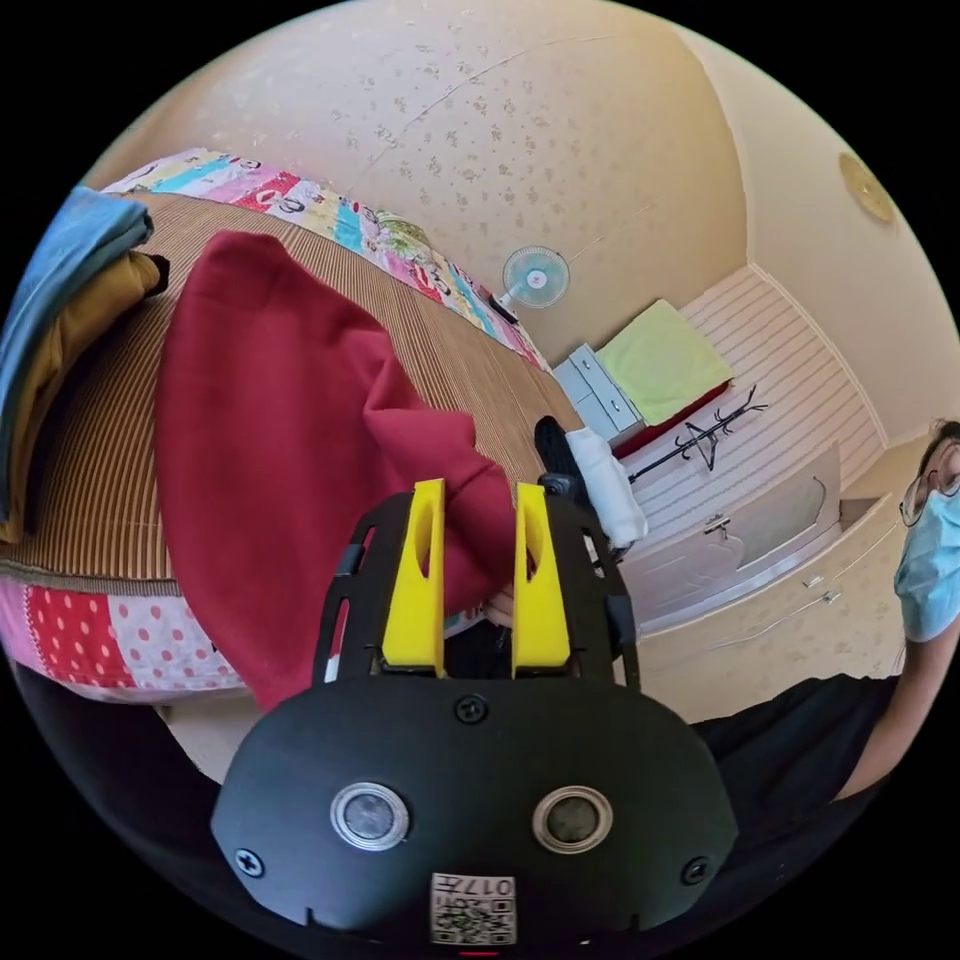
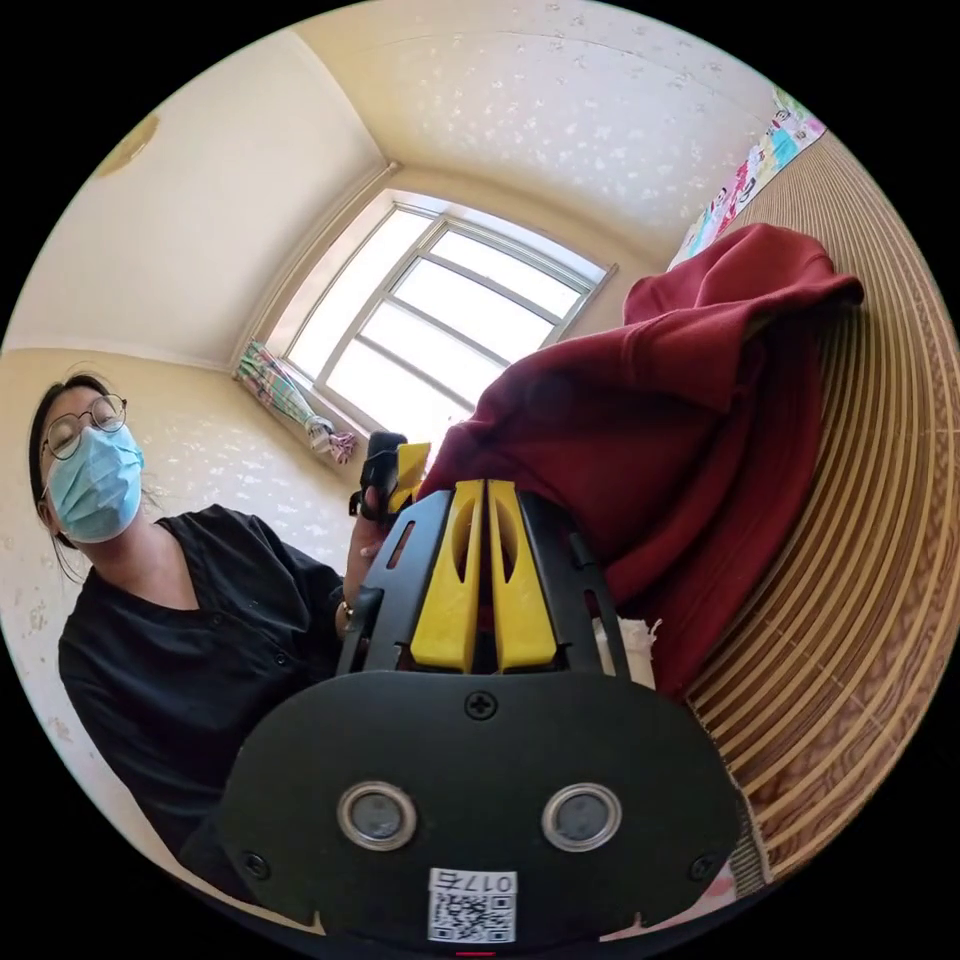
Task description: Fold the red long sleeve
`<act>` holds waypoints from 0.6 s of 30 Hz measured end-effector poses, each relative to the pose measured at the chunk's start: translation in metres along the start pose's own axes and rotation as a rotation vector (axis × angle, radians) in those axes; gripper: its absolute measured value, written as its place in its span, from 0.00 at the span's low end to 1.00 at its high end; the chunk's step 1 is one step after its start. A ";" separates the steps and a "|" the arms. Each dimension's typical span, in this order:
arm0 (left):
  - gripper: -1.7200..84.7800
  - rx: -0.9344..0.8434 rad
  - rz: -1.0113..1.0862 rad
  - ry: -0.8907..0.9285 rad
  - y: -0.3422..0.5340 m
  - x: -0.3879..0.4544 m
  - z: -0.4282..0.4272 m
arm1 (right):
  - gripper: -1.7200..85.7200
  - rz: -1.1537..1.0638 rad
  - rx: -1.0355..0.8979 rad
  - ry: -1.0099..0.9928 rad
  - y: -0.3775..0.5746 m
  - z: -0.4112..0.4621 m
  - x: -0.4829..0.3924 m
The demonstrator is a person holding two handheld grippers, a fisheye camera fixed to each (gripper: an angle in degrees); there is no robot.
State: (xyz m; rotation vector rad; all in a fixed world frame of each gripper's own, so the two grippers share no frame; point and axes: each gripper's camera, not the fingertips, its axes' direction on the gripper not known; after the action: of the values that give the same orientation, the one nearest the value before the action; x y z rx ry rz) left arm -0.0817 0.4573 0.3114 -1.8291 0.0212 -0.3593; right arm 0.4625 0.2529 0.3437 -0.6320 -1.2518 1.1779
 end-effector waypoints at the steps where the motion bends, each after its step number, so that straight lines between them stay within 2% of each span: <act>1: 0.15 -0.007 0.013 -0.023 -0.001 0.004 0.001 | 0.02 -0.006 -0.008 0.016 -0.002 0.003 0.000; 6: 0.17 -0.096 0.122 -0.272 -0.010 0.038 0.023 | 0.02 -0.027 -0.070 0.113 -0.011 0.022 -0.004; 9: 0.18 -0.147 0.108 -0.350 -0.012 0.039 0.043 | 0.02 -0.052 -0.128 0.190 -0.016 0.036 -0.007; 13: 0.16 -0.179 0.046 -0.344 -0.014 0.023 0.054 | 0.03 -0.042 -0.208 0.260 -0.022 0.047 -0.003; 18: 0.10 -0.183 0.090 -0.299 -0.018 0.012 0.048 | 0.03 -0.001 -0.167 0.174 -0.027 0.034 0.011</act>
State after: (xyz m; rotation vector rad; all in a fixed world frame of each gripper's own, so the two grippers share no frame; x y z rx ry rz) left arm -0.0614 0.5051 0.3191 -2.0390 -0.0726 -0.0178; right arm 0.4380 0.2464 0.3808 -0.8392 -1.2096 1.0009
